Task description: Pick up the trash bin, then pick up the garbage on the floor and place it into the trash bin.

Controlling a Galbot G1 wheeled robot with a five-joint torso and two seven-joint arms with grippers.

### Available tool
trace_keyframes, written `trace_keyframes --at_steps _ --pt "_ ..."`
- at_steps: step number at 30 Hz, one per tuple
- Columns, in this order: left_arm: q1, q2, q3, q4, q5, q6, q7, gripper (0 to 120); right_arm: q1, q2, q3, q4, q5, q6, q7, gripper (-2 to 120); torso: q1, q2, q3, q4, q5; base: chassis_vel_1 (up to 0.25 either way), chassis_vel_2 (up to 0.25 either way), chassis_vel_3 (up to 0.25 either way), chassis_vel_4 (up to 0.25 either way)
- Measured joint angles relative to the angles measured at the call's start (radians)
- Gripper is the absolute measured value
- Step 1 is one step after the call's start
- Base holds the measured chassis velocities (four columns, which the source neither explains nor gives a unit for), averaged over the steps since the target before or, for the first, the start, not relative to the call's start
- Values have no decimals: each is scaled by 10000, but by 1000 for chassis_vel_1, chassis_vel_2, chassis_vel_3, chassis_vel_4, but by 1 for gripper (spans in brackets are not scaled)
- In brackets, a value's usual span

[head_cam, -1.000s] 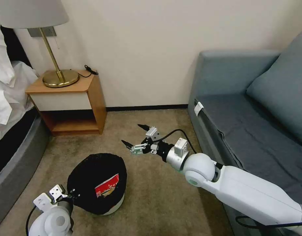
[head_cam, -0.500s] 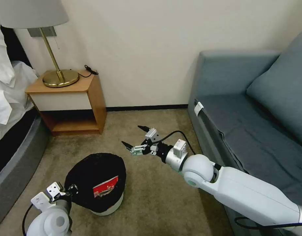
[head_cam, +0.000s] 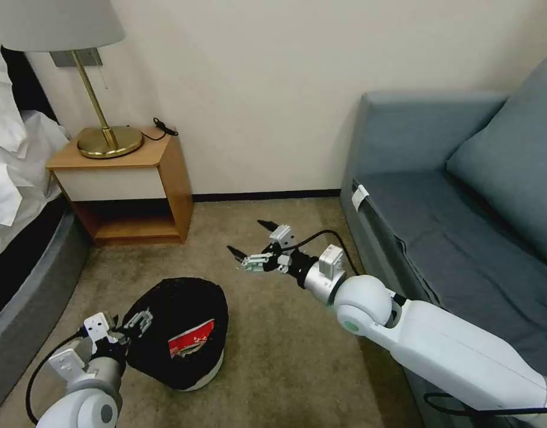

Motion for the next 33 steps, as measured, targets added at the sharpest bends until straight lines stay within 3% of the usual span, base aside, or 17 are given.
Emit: trace_keyframes --at_steps 5,9,17,24,33 --pt "186 149 -8 -228 282 -428 453 100 -540 -168 754 639 -4 -741 871 100 0 0 0 -1 -1 0 0 0 0" --pt "419 549 148 -550 365 -585 630 100 -1281 -243 1776 1126 -107 -1160 1383 100 0 0 0 -1 1 0 0 0 0" --pt "938 1139 669 -1278 471 -767 756 100 -3661 103 4547 2257 -829 -1782 2220 100 0 0 0 -3 1 0 0 0 0" --pt "1133 1262 1097 -1695 782 -1001 907 100 -5323 774 6281 3147 -1550 -1830 2194 100 -1 0 0 0 -1 0 0 0 0" --pt "1305 1265 1610 -1844 1676 -1720 1409 100 -7599 2182 7700 3699 -2874 -987 1346 100 -1 0 0 -2 -1 0 0 0 0"
